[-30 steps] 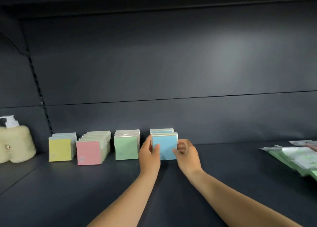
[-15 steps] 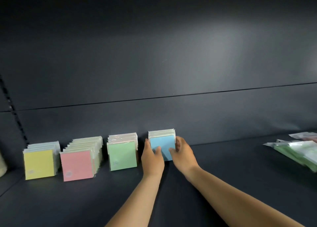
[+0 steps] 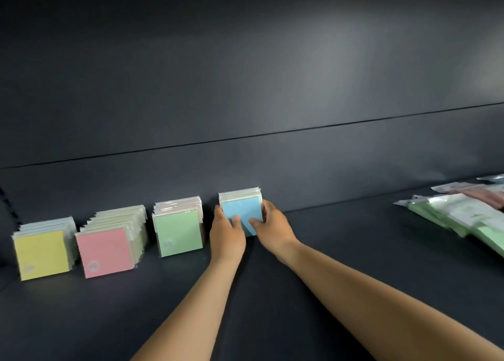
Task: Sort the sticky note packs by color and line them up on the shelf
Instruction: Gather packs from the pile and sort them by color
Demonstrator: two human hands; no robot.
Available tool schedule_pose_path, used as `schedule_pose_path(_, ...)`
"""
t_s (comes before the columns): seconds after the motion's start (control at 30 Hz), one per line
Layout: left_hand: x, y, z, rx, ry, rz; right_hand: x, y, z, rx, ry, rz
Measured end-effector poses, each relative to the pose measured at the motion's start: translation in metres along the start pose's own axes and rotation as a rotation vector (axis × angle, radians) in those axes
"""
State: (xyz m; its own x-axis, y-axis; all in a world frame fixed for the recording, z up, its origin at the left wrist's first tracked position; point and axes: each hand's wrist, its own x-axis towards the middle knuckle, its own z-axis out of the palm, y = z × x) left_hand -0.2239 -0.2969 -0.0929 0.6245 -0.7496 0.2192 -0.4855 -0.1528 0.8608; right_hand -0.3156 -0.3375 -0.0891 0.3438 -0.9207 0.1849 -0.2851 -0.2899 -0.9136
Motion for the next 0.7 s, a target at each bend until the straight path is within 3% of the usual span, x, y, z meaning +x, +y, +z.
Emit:
schedule_pose_path(0.13, -0.018, 0.014, -0.010, 0.075, -0.033, -0.087, -0.009, -0.003, -0.028, -0.157, -0.007, -0.035)
schedule_pose_path(0.23, -0.040, 0.034, -0.018, 0.206, -0.072, -0.016, -0.018, -0.007, -0.079, -0.454, -0.036, -0.188)
schedule_pose_path(0.43, -0.089, 0.107, -0.009, 0.673, -0.362, 0.137, -0.044, -0.019, -0.204, -0.985, -0.275, -0.269)
schedule_pose_path(0.7, -0.158, 0.183, 0.051, 0.831, -0.423, 0.167, -0.088, -0.013, -0.331, -1.146, -0.363, -0.270)
